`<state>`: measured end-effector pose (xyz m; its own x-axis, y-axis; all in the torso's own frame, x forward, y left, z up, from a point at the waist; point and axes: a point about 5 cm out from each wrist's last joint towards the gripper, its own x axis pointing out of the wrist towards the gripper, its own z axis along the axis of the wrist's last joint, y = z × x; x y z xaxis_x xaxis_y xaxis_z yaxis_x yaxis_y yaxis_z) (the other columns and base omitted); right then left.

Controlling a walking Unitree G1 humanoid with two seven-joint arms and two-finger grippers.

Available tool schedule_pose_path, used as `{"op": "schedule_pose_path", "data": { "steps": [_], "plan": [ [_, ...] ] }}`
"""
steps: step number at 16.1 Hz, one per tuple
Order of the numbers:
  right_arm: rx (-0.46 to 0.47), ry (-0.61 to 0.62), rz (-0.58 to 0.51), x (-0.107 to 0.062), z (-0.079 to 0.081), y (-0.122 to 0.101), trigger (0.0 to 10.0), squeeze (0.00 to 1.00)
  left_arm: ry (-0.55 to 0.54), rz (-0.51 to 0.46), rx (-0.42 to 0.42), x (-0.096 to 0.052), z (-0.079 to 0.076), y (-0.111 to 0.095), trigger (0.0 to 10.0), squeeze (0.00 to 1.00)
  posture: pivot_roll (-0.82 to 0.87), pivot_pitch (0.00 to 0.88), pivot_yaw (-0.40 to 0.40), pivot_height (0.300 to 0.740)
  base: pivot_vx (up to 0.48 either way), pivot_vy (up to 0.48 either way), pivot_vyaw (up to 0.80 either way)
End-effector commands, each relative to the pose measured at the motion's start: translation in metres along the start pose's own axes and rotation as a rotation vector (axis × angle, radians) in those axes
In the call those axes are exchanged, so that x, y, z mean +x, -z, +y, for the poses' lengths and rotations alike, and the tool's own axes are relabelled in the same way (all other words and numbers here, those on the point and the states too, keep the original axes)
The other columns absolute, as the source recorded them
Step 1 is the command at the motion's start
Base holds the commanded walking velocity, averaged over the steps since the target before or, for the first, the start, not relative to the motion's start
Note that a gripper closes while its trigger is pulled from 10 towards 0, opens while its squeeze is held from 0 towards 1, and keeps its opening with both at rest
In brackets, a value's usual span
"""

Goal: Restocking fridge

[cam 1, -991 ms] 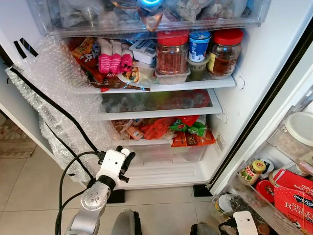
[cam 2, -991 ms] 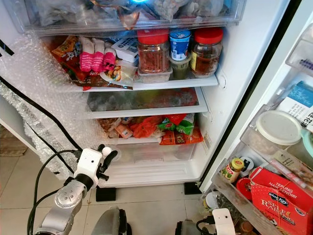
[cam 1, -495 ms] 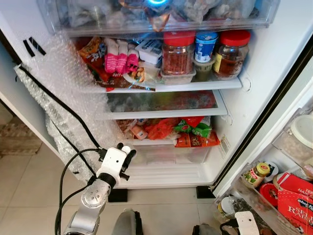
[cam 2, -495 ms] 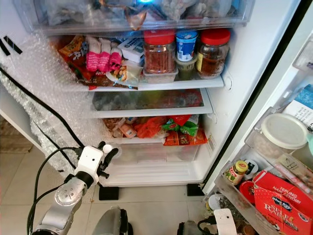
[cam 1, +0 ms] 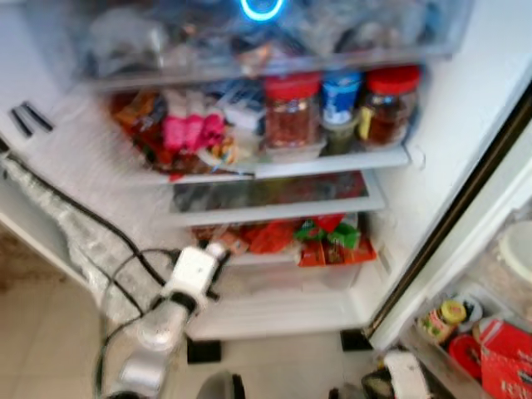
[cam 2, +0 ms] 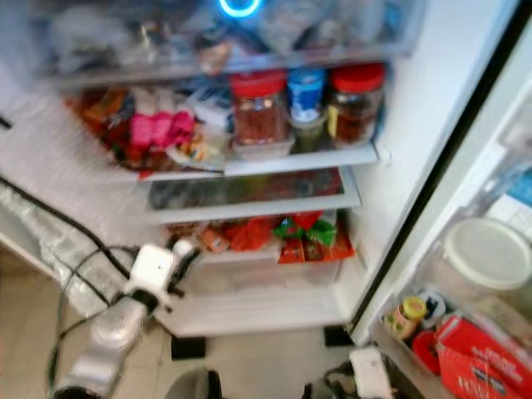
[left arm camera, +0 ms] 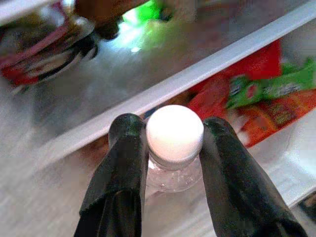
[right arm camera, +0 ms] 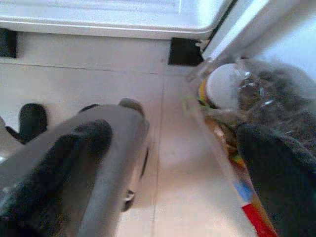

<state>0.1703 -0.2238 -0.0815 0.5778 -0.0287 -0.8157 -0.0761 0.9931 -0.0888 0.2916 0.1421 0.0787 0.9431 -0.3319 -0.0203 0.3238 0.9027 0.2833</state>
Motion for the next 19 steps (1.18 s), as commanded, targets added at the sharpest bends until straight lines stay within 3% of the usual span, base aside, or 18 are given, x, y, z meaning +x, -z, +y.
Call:
{"op": "schedule_pose_path", "data": {
  "steps": [1,4,6,8,10,12,14,15,16,19],
  "plan": [
    [0.01,-0.016,0.036,-0.001,0.006,0.009,10.0,0.0,-0.018,-0.002,0.029,-0.004,0.01,0.0,10.0,0.0,-0.01,0.153,0.049,0.653,0.304,0.0,0.0],
    [0.009,-0.018,0.036,-0.001,0.006,0.009,10.0,0.0,-0.017,-0.045,0.053,-0.001,0.012,-0.01,10.0,0.0,-0.01,0.153,0.049,0.653,0.303,0.0,0.0],
    [0.008,-0.02,0.037,-0.001,0.006,0.01,10.0,0.0,0.007,-0.127,0.137,0.002,0.012,-0.029,10.0,0.0,-0.01,0.156,0.047,0.653,0.274,0.0,0.0],
    [0.004,-0.022,0.037,-0.001,0.005,0.01,10.0,0.0,0.06,-0.194,0.247,0.005,0.009,-0.046,10.0,0.0,0.0,0.157,0.045,0.653,0.0,0.0,0.0],
    [0.003,-0.024,0.038,-0.001,0.006,0.009,10.0,0.0,0.164,-0.228,0.43,0.006,0.002,-0.052,10.0,0.0,0.0,0.157,0.047,0.653,0.0,0.0,0.0],
    [0.006,-0.026,0.037,-0.001,0.006,0.009,10.0,0.0,0.234,-0.217,0.6,0.008,-0.001,-0.049,10.0,0.0,0.0,0.157,0.049,0.653,0.0,0.0,0.0],
    [0.009,-0.026,0.037,-0.001,0.007,0.009,10.0,0.0,0.292,-0.156,0.782,0.012,0.001,-0.033,10.0,0.0,-0.01,0.158,0.05,0.653,0.0,0.0,0.0],
    [0.011,-0.025,0.036,-0.001,0.007,0.009,10.0,0.0,0.295,-0.122,0.803,0.012,0.004,-0.024,10.0,0.0,-0.01,0.157,0.05,0.653,0.0,0.0,0.0],
    [0.013,-0.024,0.035,0.0,0.007,0.009,10.0,0.0,0.323,-0.085,0.877,0.015,0.006,-0.012,10.0,0.0,-0.01,0.158,0.048,0.653,0.0,0.0,0.0],
    [0.014,-0.02,0.032,0.0,0.007,0.008,10.0,0.0,0.314,-0.062,1.043,0.027,0.01,-0.001,10.0,0.0,-0.02,0.156,0.05,0.653,0.0,0.0,0.0]
  ]
}}
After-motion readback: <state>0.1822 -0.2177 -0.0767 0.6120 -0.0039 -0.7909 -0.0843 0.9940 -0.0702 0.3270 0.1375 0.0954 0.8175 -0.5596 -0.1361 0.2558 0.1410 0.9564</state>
